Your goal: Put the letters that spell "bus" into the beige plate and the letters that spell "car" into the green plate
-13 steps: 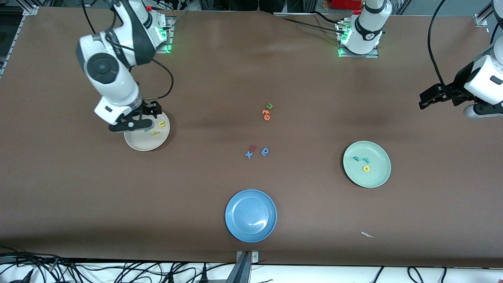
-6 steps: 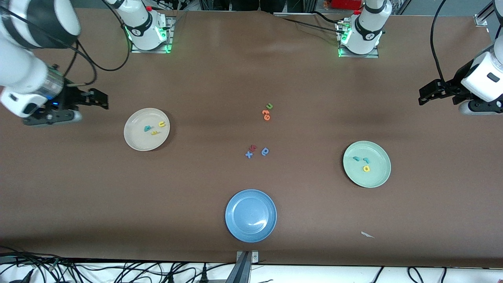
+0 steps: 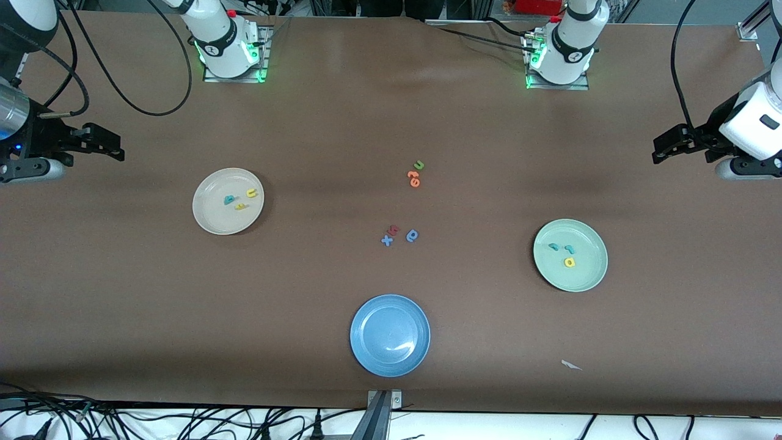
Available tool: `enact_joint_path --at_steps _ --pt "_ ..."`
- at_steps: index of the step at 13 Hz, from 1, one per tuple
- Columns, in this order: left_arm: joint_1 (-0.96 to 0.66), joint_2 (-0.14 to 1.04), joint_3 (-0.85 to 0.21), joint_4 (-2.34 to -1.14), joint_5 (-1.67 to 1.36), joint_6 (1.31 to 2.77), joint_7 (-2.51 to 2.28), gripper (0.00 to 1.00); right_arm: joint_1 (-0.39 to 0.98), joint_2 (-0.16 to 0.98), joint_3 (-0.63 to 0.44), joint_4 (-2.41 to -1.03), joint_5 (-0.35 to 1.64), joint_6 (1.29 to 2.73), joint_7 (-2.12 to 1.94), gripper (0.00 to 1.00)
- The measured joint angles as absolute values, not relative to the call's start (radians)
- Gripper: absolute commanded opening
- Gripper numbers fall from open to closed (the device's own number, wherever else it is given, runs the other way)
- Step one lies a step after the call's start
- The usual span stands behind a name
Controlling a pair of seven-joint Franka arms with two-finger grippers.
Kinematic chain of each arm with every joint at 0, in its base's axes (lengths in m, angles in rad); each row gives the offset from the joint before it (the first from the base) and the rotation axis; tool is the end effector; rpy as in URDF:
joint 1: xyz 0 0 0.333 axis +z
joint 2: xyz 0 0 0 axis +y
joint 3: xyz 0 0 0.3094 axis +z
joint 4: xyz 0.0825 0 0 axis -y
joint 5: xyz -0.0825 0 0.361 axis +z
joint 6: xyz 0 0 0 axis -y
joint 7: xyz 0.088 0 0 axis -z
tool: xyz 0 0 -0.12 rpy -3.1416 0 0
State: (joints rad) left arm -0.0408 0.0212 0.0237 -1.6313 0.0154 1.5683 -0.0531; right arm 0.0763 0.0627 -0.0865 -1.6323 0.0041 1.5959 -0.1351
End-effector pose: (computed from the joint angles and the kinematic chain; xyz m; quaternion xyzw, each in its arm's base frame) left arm 0.5331 -0.0074 0.5664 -0.9989 -0.0177 0.0418 0.0094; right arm 0.5458 -0.0038 0.5458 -0.9968 -0.0621 0.0493 0.0029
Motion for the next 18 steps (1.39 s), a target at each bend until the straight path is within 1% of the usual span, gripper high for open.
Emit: enact_joint_path --at_steps 14,18 --pt "-0.041 0.027 0.023 -1.630 0.015 1.568 -0.053 1.00 0.082 0.069 -0.098 -1.609 0.004 1.577 -0.152 1.00" --pt "-0.041 0.027 0.023 -1.630 0.015 1.568 -0.053 1.00 0.084 0.069 -0.100 -1.577 -0.002 1.558 -0.154 1.00"
